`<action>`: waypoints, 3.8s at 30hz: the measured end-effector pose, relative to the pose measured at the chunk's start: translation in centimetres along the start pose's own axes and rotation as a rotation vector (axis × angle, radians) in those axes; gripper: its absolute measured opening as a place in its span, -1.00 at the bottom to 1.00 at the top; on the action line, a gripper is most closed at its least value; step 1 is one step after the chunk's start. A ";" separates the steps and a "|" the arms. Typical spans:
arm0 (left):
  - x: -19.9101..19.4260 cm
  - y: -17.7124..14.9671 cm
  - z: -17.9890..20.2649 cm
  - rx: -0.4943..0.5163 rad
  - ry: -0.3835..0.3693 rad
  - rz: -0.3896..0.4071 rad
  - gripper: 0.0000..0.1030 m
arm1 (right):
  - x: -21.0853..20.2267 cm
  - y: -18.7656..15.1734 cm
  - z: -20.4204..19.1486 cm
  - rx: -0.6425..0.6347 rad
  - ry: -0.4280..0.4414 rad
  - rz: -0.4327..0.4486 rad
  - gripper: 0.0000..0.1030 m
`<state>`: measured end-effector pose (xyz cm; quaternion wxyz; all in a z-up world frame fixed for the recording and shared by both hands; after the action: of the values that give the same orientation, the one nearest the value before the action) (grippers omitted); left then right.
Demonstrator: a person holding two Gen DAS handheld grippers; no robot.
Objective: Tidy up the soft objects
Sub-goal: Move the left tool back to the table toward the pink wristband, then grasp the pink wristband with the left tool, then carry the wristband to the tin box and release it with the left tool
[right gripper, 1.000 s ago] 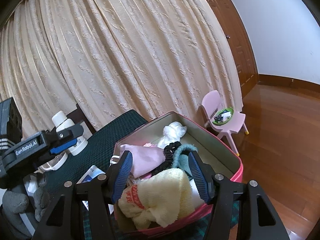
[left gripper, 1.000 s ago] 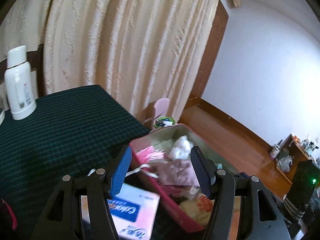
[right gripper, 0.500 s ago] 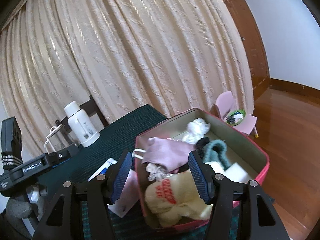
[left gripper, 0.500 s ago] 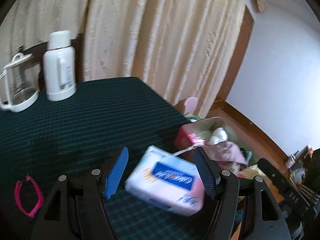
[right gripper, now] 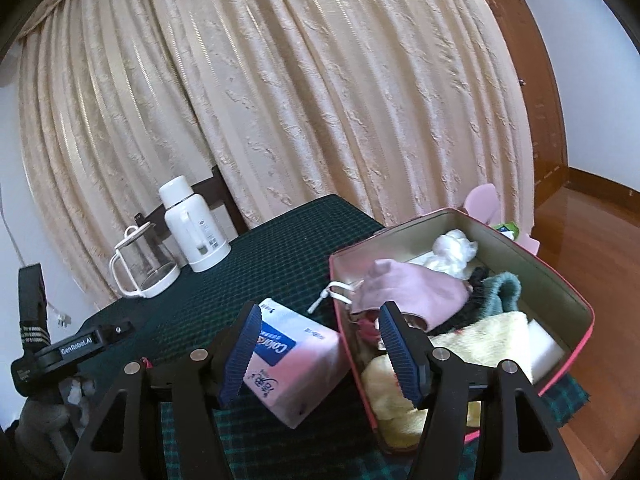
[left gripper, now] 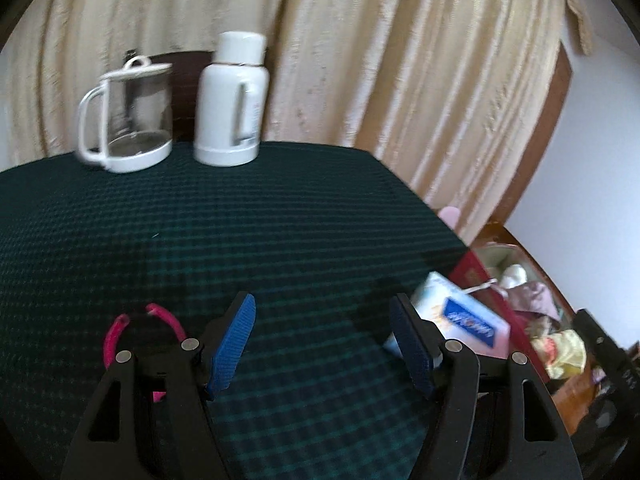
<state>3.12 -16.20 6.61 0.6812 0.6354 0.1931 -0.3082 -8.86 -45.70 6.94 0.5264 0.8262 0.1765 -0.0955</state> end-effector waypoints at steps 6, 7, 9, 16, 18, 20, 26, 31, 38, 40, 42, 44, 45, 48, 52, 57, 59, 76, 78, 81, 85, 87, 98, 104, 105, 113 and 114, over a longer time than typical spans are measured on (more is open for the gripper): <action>0.6 -1.3 -3.4 -0.047 0.049 -0.029 0.36 | 0.2 0.1 -1.0 -0.022 0.004 0.001 0.29; 0.7 -1.4 -3.7 -0.052 0.055 -0.032 0.36 | 0.3 0.0 -1.2 -0.027 0.006 -0.001 0.29; 0.9 -1.9 -4.7 -0.059 0.074 -0.041 0.36 | 0.4 -0.1 -1.4 -0.032 0.010 -0.006 0.29; 2.0 -3.8 -6.6 -0.044 0.127 -0.067 0.36 | 1.1 -0.5 -2.4 -0.045 0.026 -0.026 0.28; 2.4 -4.1 -6.9 -0.028 0.146 -0.066 0.36 | 1.3 -0.7 -2.9 -0.055 0.033 -0.035 0.28; 2.9 -4.4 -7.1 -0.012 0.159 -0.069 0.36 | 1.5 -0.9 -3.2 -0.062 0.039 -0.042 0.29; 4.6 -5.1 -7.9 0.001 0.185 -0.110 0.33 | 1.7 -1.3 -3.2 -0.061 0.034 -0.054 0.28; 5.7 -5.2 -8.0 0.003 0.164 -0.147 0.00 | 1.9 -1.5 -3.0 -0.054 0.029 -0.061 0.28; 6.2 -5.2 -7.4 0.054 0.204 -0.153 -0.71 | 1.8 -1.5 -2.8 -0.050 0.032 -0.057 0.28; 6.1 -5.2 -7.5 0.045 0.204 -0.149 -0.74 | 1.6 -1.5 -2.7 -0.048 0.033 -0.052 0.29; 5.7 -5.1 -7.5 0.043 0.202 -0.135 -0.78 | 1.4 -1.4 -2.6 -0.045 0.031 -0.047 0.28; 5.2 -5.0 -7.2 0.042 0.195 -0.121 -0.79 | 1.3 -1.4 -2.4 -0.041 0.030 -0.045 0.28; 4.9 -4.9 -6.9 0.041 0.187 -0.110 -0.79 | 1.3 -1.4 -2.3 -0.039 0.029 -0.044 0.29; 3.8 -4.2 -6.1 0.046 0.170 -0.074 -0.81 | 1.2 -1.3 -2.1 -0.034 0.027 -0.040 0.29; 2.4 -3.4 -5.0 0.048 0.143 -0.031 -0.82 | 1.0 -1.3 -1.9 -0.024 0.028 -0.036 0.28; 0.7 -2.6 -4.3 0.044 0.106 0.002 -0.82 | 0.9 -1.3 -1.8 -0.021 0.030 -0.036 0.28; 0.0 -2.3 -4.2 0.037 0.086 0.013 -0.82 | 0.9 -1.3 -1.8 -0.022 0.032 -0.038 0.28; -6.0 0.2 -6.9 -0.057 -0.016 0.110 -0.82 | 2.7 -1.5 -8.2 -0.125 0.144 -0.070 0.29; -6.0 0.4 -6.4 -0.056 -0.043 0.104 -0.82 | 2.4 -1.4 -8.4 -0.129 0.142 -0.059 0.28; -5.9 0.9 -4.6 -0.041 -0.091 0.099 -0.82 | 1.7 -1.2 -7.8 -0.117 0.121 -0.043 0.28; -5.9 1.4 -0.9 0.010 -0.154 0.100 -0.82 | 0.6 -0.8 -6.3 -0.100 0.082 -0.020 0.29; -6.0 1.5 1.4 0.041 -0.189 0.098 -0.82 | -0.1 -0.6 -5.2 -0.090 0.058 -0.007 0.28; -5.4 2.2 13.2 0.180 -0.374 0.077 -0.82 | -2.9 -0.1 2.0 0.012 -0.064 0.045 0.29; -4.7 2.2 19.2 0.259 -0.457 0.076 -0.82 | -4.1 -0.1 4.7 0.054 -0.099 0.072 0.29; -4.6 2.2 20.0 0.266 -0.471 0.070 -0.82 | -4.2 -0.1 5.1 0.060 -0.103 0.076 0.29; -3.0 2.0 25.7 0.325 -0.546 0.037 -0.82 | -5.0 -0.2 6.9 0.085 -0.122 0.094 0.28; -2.7 1.8 26.4 0.332 -0.559 0.028 -0.82 | -5.1 -0.2 7.0 0.087 -0.123 0.095 0.29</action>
<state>-1.08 -41.75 12.88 0.5990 0.6313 -0.0633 -0.4886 -13.40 -52.95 5.50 0.5036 0.8484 0.0999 -0.1286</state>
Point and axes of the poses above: each gripper's, at about its wrist camera, not at the fingertips, and x roughly the way its jaws point, z to its right, y to its top, the point moved 5 cm from there along x, roughly the way its jaws point, and after that the axes turned 12 degrees about y, right-handed, at the moved point
